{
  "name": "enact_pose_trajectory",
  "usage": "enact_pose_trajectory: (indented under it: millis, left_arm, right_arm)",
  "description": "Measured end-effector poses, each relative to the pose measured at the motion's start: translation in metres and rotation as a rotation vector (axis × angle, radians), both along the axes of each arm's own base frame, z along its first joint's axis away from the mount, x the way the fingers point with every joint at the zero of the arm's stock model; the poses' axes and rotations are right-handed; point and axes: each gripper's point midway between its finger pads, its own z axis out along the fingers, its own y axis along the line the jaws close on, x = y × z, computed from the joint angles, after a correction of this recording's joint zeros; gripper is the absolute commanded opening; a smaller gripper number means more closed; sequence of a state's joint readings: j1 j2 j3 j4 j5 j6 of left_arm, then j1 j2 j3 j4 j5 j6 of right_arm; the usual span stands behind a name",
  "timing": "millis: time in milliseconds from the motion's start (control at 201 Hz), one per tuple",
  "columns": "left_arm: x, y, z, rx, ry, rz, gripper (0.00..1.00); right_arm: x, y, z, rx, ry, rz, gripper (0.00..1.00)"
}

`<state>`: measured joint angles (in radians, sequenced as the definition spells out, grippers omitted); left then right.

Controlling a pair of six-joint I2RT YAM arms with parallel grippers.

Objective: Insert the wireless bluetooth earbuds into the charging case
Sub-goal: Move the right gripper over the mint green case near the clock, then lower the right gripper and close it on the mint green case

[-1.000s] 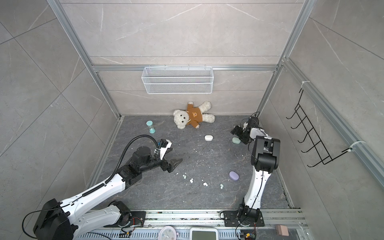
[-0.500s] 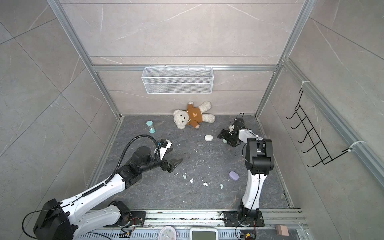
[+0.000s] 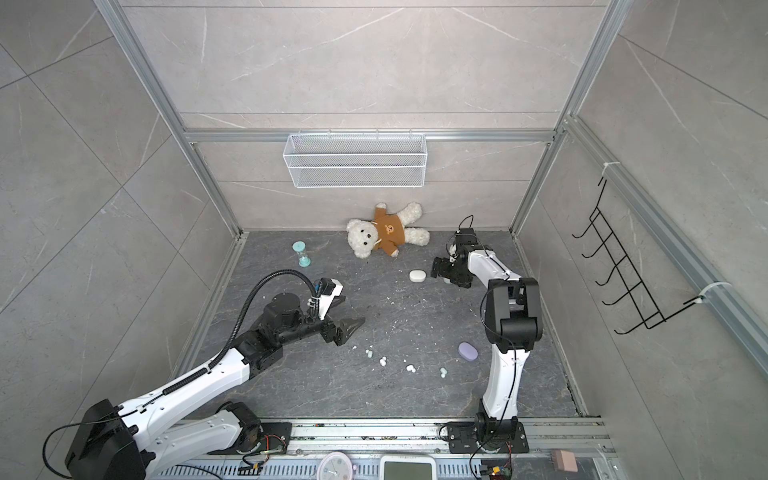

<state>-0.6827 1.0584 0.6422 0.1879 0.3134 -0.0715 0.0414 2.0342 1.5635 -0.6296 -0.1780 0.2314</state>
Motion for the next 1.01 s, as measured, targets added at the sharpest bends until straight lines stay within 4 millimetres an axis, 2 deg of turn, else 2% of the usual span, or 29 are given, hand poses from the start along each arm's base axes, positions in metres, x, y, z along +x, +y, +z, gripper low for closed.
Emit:
enact_pose_trajectory:
  millis: [209,314,458,562,806,1010]
  left_arm:
    - [-0.001,0.000,0.000,-0.001,0.001,-0.004,1.00]
    - [-0.001,0.000,0.000,-0.001,0.001,-0.004,1.00]
    - [-0.001,0.000,0.000,-0.001,0.001,-0.004,1.00]
    - [0.000,0.000,0.000,-0.001,0.001,-0.003,1.00]
    - [0.000,0.000,0.000,0.000,0.001,-0.001,1.00]
    - [0.000,0.000,0.000,0.000,0.001,0.000,1.00]
  right_arm:
    - [0.019,-0.017,0.020,-0.139,-0.025,0.079,0.95]
    - [0.028,-0.020,0.009,-0.177,-0.005,0.111,0.93]
    - [0.024,-0.023,-0.018,-0.203,0.080,0.165,0.91]
    - [0.026,-0.023,-0.027,-0.211,0.112,0.192,0.88]
    - [0.032,-0.023,-0.024,-0.222,0.120,0.219,0.80]
    - [0.029,-0.023,-0.030,-0.223,0.150,0.235,0.77]
